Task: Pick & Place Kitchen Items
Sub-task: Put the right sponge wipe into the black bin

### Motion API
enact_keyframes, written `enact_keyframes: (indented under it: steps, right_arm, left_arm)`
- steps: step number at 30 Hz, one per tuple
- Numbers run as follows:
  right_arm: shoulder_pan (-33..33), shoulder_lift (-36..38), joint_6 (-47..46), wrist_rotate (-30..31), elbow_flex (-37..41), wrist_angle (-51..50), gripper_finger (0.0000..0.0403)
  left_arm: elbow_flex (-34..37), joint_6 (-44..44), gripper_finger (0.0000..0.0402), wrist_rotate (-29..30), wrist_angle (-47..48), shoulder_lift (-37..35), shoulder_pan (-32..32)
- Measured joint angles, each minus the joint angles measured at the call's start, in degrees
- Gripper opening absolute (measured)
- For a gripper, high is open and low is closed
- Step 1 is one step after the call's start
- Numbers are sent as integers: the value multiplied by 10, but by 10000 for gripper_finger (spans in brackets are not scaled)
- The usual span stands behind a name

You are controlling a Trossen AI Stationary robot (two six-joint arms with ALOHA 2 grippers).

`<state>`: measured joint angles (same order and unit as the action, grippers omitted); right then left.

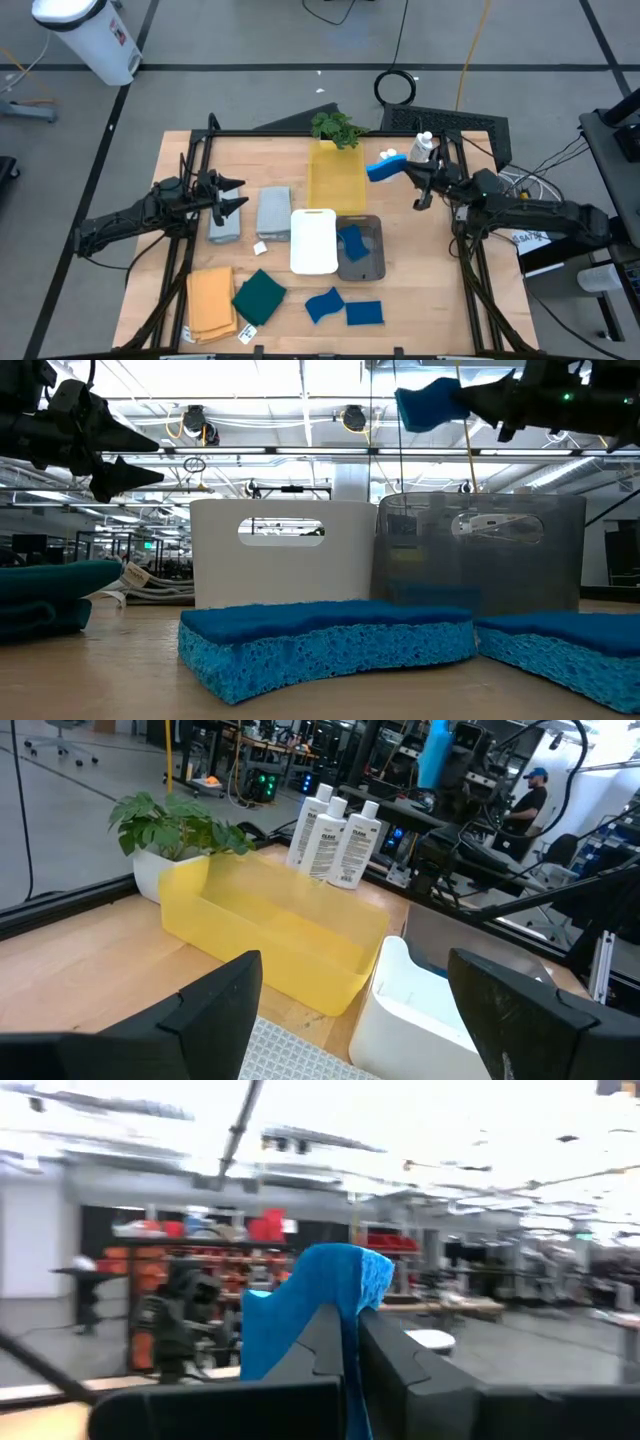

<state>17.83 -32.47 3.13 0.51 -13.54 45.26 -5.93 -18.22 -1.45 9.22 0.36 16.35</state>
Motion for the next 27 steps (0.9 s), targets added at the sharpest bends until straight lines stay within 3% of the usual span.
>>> enact_keyframes:
  steps: [16,27]
  right_arm:
    - [32,-37,2,-247,1,65,0]
    - [3,-89,-51,-306,1,69,0]
  left_arm:
    - [0,0,324,0,0,0,0]
    - [0,0,324,0,0,0,0]
